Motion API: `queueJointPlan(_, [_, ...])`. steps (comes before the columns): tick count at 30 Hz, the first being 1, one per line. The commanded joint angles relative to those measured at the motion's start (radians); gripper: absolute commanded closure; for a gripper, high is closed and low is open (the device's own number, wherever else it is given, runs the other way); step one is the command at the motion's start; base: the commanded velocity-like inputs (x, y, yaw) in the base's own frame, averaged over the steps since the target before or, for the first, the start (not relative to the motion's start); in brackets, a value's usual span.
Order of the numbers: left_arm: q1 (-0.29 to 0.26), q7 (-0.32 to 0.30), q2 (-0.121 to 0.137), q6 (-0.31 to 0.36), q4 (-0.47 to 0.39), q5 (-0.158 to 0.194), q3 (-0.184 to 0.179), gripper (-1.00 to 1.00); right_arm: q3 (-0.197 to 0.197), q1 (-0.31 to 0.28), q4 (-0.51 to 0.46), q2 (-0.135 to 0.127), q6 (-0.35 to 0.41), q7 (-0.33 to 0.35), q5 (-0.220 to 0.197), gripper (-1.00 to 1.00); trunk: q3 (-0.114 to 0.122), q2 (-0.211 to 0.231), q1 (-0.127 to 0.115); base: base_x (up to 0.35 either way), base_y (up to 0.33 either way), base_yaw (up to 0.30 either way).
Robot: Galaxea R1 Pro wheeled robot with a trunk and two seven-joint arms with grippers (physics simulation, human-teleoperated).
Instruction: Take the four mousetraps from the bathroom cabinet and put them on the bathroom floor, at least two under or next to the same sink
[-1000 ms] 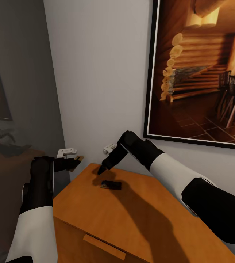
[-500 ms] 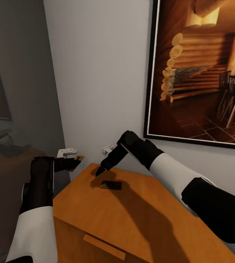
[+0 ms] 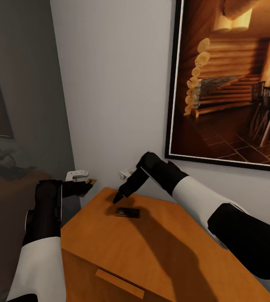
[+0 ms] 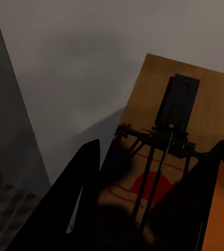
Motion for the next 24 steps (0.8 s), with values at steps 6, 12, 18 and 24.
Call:
queueJointPlan(6, [-0.001,-0.01,-0.001,0.002,-0.001,-0.011,0.002,1.0,0.005,-0.002,0.039,0.0,0.008,-0.003,-0.007,-1.0,-0.001,-0.001,0.0,0.0,0.0,0.0])
queueJointPlan(12, [-0.001,-0.01,-0.001,0.002,-0.001,-0.011,0.002,1.0,0.005,-0.002,0.051,0.0,0.008,-0.003,-0.008,-1.0,-0.001,-0.001,0.0,0.0,0.0,0.0])
queueJointPlan(18, [-0.001,-0.01,-0.001,0.002,-0.001,-0.01,0.002,1.0,0.005,-0.002,0.066,0.0,0.008,-0.003,-0.008,-1.0,-0.001,-0.001,0.0,0.0,0.0,0.0])
queueJointPlan(24, [-0.001,-0.01,-0.001,0.002,-0.001,-0.01,0.002,1.0,0.008,-0.002,0.1,0.0,0.008,-0.003,-0.007,-1.0,-0.001,-0.001,0.0,0.0,0.0,0.0])
